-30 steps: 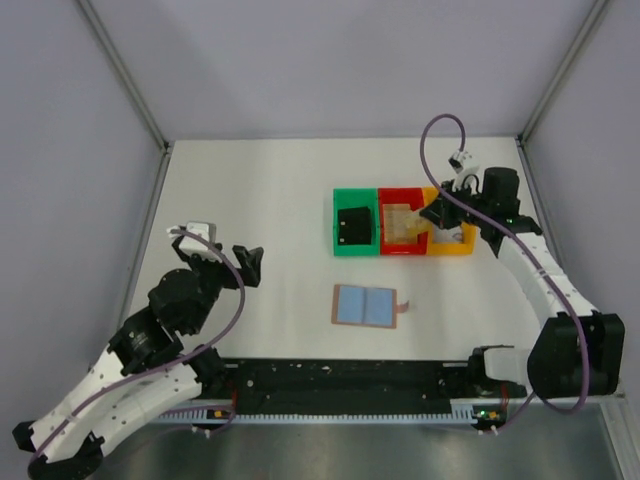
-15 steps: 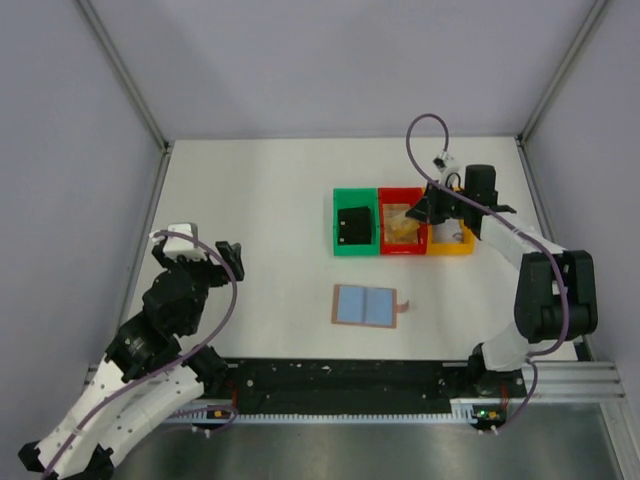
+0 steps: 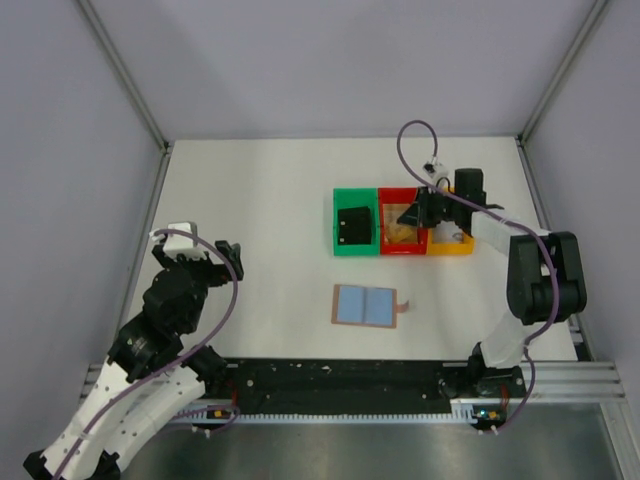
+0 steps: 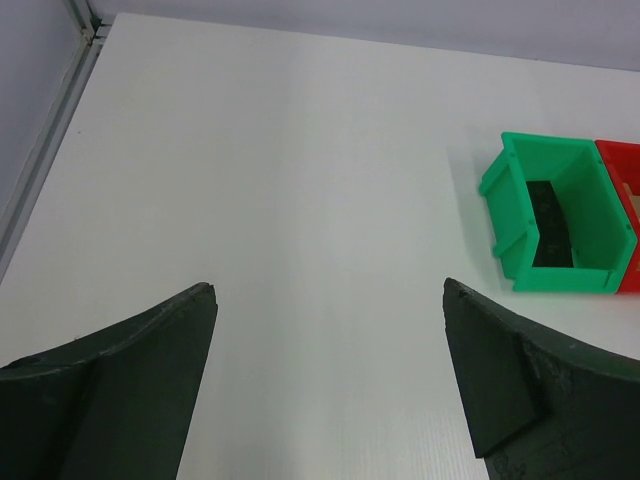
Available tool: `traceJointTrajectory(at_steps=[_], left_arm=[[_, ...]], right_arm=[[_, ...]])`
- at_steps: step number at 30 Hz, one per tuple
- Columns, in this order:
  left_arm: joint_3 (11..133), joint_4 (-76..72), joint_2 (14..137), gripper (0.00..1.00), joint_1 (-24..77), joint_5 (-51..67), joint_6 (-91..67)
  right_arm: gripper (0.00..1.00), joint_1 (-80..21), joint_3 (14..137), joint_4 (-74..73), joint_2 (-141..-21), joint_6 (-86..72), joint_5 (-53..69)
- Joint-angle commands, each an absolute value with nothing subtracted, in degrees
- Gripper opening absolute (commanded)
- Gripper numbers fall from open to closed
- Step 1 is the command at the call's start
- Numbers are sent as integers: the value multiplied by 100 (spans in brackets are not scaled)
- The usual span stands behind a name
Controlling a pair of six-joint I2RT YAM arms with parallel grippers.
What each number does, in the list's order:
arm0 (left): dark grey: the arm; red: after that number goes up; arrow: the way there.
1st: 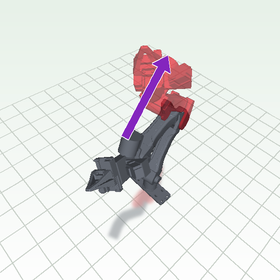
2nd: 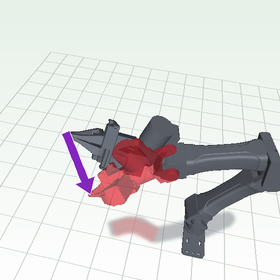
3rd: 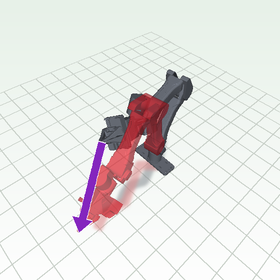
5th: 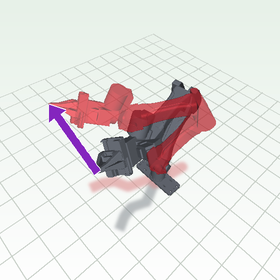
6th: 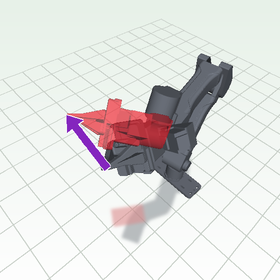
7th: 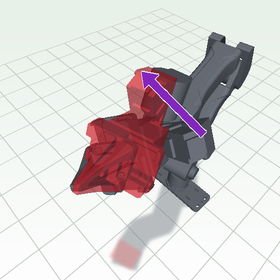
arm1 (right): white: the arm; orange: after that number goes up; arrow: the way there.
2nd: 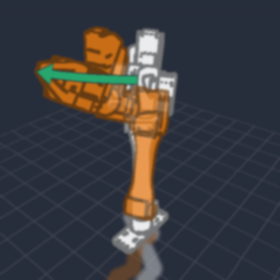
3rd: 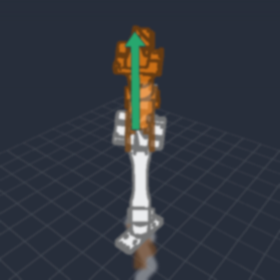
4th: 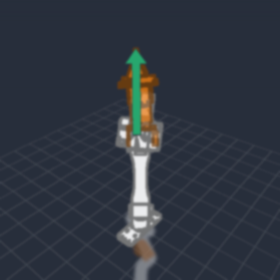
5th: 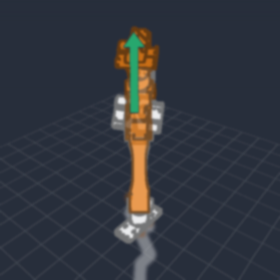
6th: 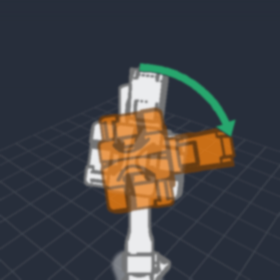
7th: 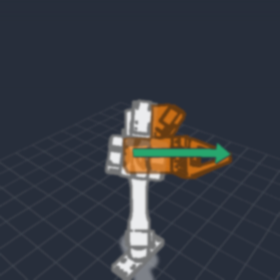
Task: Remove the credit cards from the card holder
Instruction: Place the credit card in the storage box, then reset both arms
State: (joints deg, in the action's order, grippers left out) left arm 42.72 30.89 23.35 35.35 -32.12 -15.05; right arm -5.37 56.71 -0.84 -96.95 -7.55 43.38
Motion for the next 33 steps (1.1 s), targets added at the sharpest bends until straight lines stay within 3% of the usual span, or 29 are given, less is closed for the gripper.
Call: traceJointTrajectory(at_steps=[1,8,18,28,33], left_arm=[[4236,2892,2294,98,3472,-3120,-1512],[4228,2865,2276,98,3428,-3059,-1521],[4219,2883,2189,98,3384,-3067,-1564],[4140,2813,1513,99,3384,-3708,-1644],[4087,2593,941,98,3384,-3946,-1591]], right_arm=[[18,-606,5854,18,-9598,-721,4167],[34,-598,5845,-623,-8711,-571,3122],[37,-624,5766,-1608,-7333,-579,1944],[86,-633,5598,-2653,-4327,-1353,-305],[96,-633,5687,-3049,-3210,-1327,-1001]])
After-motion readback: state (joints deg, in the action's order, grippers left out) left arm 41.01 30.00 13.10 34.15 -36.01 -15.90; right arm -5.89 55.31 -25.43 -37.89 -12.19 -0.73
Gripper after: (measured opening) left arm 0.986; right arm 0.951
